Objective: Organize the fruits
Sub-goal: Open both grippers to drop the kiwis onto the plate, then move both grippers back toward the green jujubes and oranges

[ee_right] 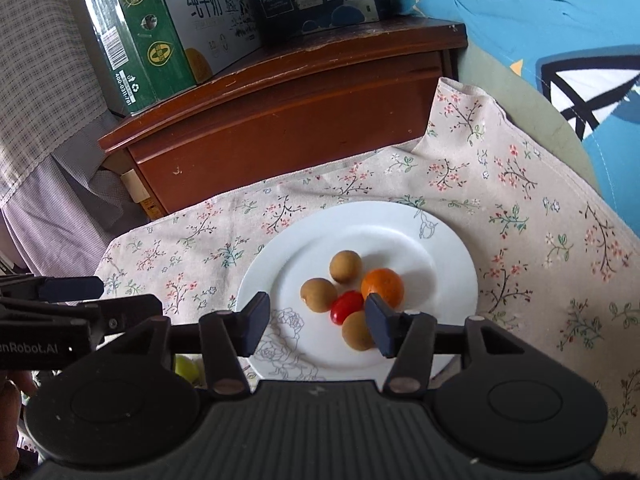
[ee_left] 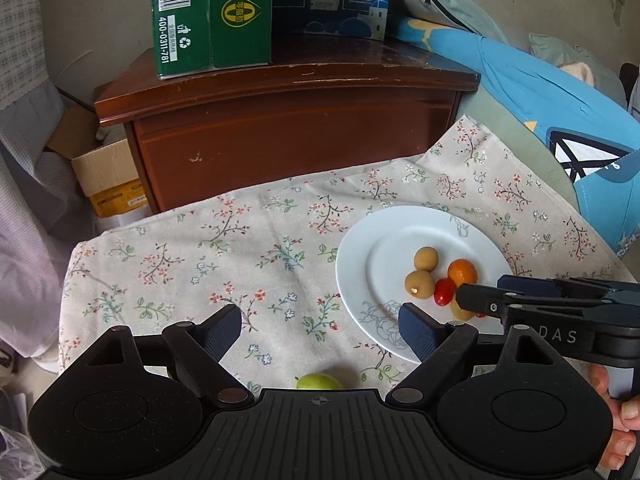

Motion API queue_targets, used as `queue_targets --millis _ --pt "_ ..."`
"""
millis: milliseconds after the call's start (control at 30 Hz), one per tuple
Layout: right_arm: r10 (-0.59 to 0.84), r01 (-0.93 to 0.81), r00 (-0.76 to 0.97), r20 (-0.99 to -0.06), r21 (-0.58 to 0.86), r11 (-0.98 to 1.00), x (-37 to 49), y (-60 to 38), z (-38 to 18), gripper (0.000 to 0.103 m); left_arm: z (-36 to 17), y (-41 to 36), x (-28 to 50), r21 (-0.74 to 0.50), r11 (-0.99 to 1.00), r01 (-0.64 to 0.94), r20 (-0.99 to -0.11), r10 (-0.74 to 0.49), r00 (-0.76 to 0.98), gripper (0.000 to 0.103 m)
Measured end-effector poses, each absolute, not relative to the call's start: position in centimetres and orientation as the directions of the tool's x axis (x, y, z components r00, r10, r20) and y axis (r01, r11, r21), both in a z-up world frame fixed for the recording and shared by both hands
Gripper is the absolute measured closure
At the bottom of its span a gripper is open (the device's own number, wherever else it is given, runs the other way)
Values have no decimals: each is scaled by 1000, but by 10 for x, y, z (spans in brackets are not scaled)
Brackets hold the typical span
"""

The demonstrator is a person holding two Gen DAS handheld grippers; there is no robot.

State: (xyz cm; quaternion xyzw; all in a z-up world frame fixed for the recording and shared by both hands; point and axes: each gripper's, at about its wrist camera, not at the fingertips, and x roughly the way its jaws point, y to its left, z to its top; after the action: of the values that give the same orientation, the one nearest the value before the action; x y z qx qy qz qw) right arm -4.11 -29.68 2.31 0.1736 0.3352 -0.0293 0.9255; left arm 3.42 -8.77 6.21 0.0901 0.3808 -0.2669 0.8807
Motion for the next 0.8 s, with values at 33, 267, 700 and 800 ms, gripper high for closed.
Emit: queue_targets --millis 33,267,700,800 --pt "68 167 772 -632 306 937 -45 -294 23 49 62 -84 33 -48 842 538 -720 -402 565 16" --pt "96 144 774 -625 322 936 -70 -277 24 46 66 -51 27 -92 862 499 -717 -405 567 16" --pt "155 115 744 -650 352 929 -108 -248 13 46 48 -6 23 -124 899 419 -747 -363 558 16" --pt "159 112 738 -656 350 930 -115 -241 9 46 41 -3 16 -100 902 421 -753 -345 560 16"
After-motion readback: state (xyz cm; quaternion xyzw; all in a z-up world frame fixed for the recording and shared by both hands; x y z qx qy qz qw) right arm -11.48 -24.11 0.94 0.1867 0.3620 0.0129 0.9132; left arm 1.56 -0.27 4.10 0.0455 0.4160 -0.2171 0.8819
